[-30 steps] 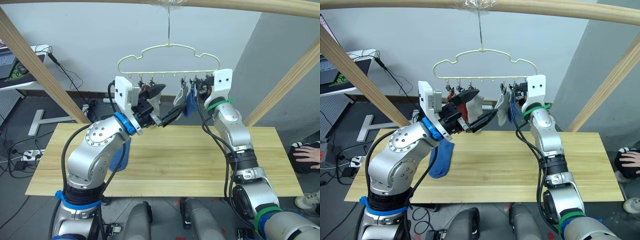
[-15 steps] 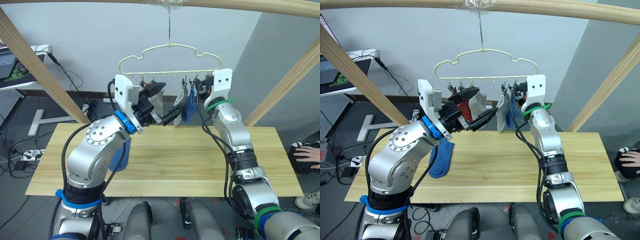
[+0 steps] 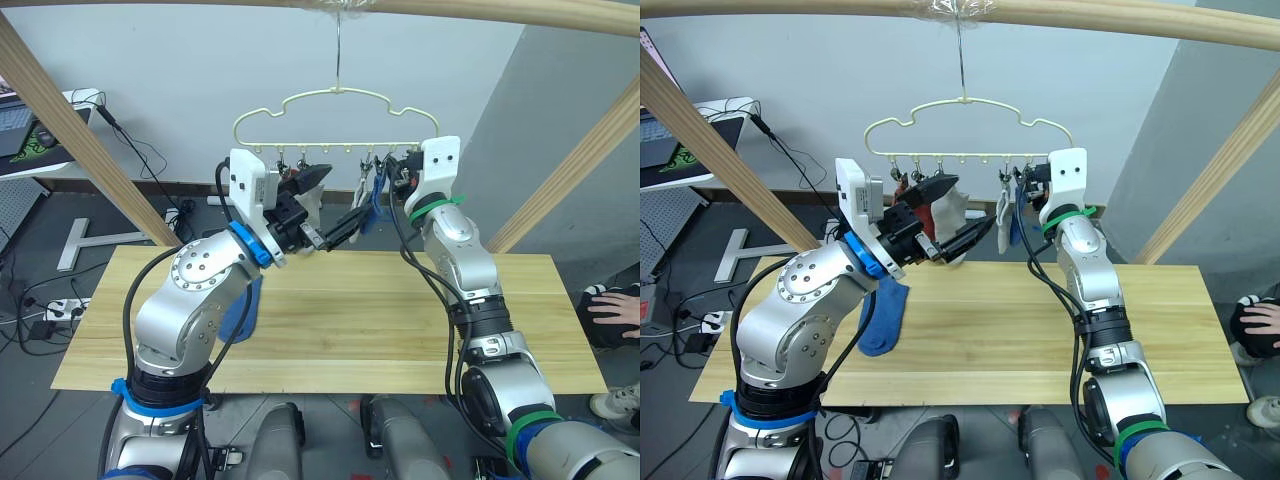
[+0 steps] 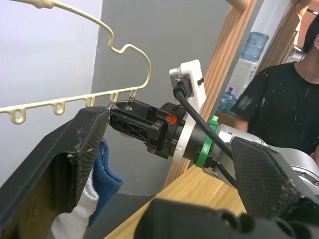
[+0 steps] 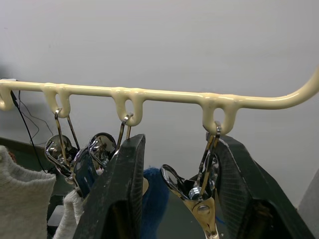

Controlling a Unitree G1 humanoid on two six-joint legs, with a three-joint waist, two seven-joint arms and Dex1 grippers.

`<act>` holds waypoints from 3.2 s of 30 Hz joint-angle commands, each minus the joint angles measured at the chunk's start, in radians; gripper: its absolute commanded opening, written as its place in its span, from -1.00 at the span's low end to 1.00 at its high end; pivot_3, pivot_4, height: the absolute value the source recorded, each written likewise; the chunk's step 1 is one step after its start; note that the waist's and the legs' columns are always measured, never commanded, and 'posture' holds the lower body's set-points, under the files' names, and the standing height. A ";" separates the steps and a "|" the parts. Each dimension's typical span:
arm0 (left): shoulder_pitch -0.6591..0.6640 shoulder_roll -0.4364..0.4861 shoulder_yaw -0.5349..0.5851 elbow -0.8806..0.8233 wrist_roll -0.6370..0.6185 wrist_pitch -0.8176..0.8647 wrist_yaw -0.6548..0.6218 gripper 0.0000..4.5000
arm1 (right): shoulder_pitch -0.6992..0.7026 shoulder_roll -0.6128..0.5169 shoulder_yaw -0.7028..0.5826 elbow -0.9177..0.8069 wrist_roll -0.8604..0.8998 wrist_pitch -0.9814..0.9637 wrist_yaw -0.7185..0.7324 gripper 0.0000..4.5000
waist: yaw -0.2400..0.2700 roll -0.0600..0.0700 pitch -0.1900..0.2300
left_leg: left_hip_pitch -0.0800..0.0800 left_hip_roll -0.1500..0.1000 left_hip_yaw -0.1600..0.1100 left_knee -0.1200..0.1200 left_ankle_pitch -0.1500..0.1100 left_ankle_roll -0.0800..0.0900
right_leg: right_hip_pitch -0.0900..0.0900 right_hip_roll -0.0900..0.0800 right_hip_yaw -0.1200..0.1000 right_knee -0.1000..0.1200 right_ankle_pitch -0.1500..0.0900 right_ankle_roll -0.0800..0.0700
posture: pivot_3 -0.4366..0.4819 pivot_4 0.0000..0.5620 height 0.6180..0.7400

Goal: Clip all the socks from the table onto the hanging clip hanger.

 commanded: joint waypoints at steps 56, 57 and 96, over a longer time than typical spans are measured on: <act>0.139 0.073 0.019 1.050 0.417 -0.384 -0.019 0.72 | 0.021 -0.211 -0.094 -0.350 0.203 0.560 0.158 -1.00 | 0.002 0.001 0.001 | -0.001 0.002 0.001 -0.002 0.000 0.000 | 0.000 -0.004 -0.001 -0.002 0.000 0.000 | -0.18 0.03 1.00; 0.139 0.064 0.028 1.034 0.404 -0.375 -0.021 0.61 | 0.021 -0.213 -0.096 -0.354 0.206 0.566 0.159 -1.00 | 0.002 0.001 0.001 | -0.001 0.002 0.001 -0.002 0.000 0.000 | 0.000 -0.004 -0.001 -0.002 0.000 0.000 | -0.18 0.03 1.00; 0.044 -0.298 -0.253 0.421 0.419 -0.402 0.025 -0.99 | -0.225 -0.110 -0.547 -0.348 0.539 1.258 -0.120 -1.00 | -0.019 0.001 0.001 | -0.003 0.000 -0.001 -0.002 0.000 0.000 | 0.000 -0.002 0.000 -0.004 0.000 0.001 | -0.29 -0.05 1.00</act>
